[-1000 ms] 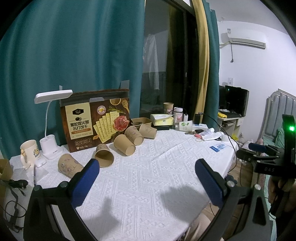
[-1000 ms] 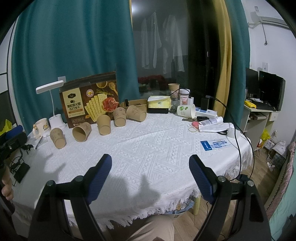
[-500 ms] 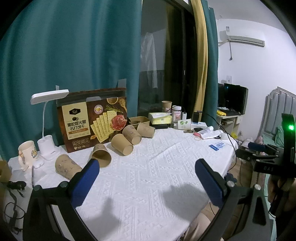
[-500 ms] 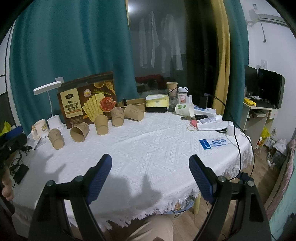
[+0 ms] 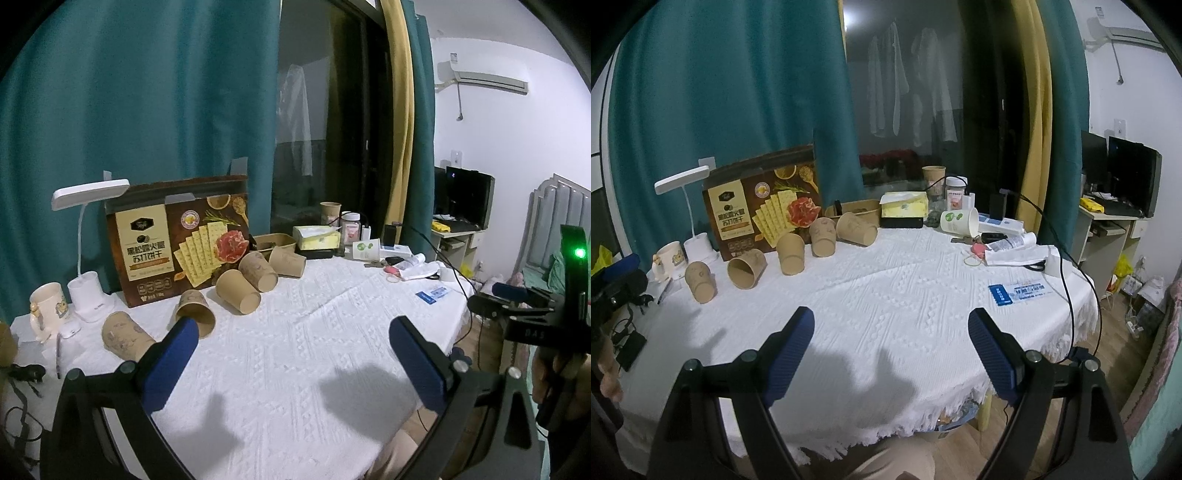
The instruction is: Flip cup upright
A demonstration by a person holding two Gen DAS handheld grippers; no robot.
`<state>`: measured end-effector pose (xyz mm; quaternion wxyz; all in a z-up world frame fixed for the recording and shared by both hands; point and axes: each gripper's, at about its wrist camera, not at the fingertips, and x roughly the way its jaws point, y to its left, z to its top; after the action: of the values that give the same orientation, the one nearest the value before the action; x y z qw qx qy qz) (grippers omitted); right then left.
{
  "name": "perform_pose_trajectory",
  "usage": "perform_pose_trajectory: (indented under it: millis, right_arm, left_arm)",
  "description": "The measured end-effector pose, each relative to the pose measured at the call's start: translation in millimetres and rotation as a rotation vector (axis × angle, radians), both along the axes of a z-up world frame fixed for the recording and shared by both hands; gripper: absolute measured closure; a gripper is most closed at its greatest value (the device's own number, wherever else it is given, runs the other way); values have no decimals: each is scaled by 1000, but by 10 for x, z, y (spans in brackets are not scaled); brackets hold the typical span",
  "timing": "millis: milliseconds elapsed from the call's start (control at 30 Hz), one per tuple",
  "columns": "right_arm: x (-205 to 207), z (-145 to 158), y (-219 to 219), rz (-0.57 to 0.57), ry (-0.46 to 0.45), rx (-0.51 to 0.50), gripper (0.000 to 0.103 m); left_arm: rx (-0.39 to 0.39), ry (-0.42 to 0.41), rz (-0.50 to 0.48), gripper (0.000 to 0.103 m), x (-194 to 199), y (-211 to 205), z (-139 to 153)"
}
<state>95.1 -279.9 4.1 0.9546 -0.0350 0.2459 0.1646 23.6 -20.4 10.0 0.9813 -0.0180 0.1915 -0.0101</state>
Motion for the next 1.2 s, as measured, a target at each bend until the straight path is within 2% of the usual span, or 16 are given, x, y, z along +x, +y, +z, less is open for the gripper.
perform_pose_trajectory:
  millis: [133,200,233,300,367,500,567,667,767,900,1033,1200]
  right_arm:
    - [207,-17,-72,-14,7,-3,19]
    - [421,-64,-143,-32,37,-9,19]
    - [485,-98,-185,-45,49,-10,19]
    - [742,-156,-294,-87,89,-2,19]
    - [967,-200,-410,-102,100,8,19]
    - [1413,-381,-609,-139,106,-23,19]
    - [1618,-506,-698,-155,124,-22,19]
    - [1994,-702,-826,-195,162,-14,19]
    - [2248,-803,-932,-232,163,-2,19]
    - [2506,-855,-1064,-274,162,11,19]
    - [2557,-895,-1182,-295,183,68,19]
    - [2499,-973,-1299,-312,204,105,19]
  left_arm:
    - [48,33,-51,0,245,-82,-23]
    - [62,53,-117,0,498,-138,-101]
    - [67,78,-136,0,631,-164,-153]
    - [111,185,-201,0,1001,-276,-297]
    - [202,221,-258,0,1291,-429,-395]
    - [470,259,-345,0,1889,-841,-593]
    - [537,285,-422,0,2234,-1012,-664]
    - [623,309,-485,0,2777,-1245,-763]
    - [663,329,-559,0,3288,-1442,-819]
    - [739,339,-605,0,4032,-1647,-922]
    - [749,372,-665,0,4656,-1833,-1013]
    - [887,335,-703,1,5159,-2124,-1157]
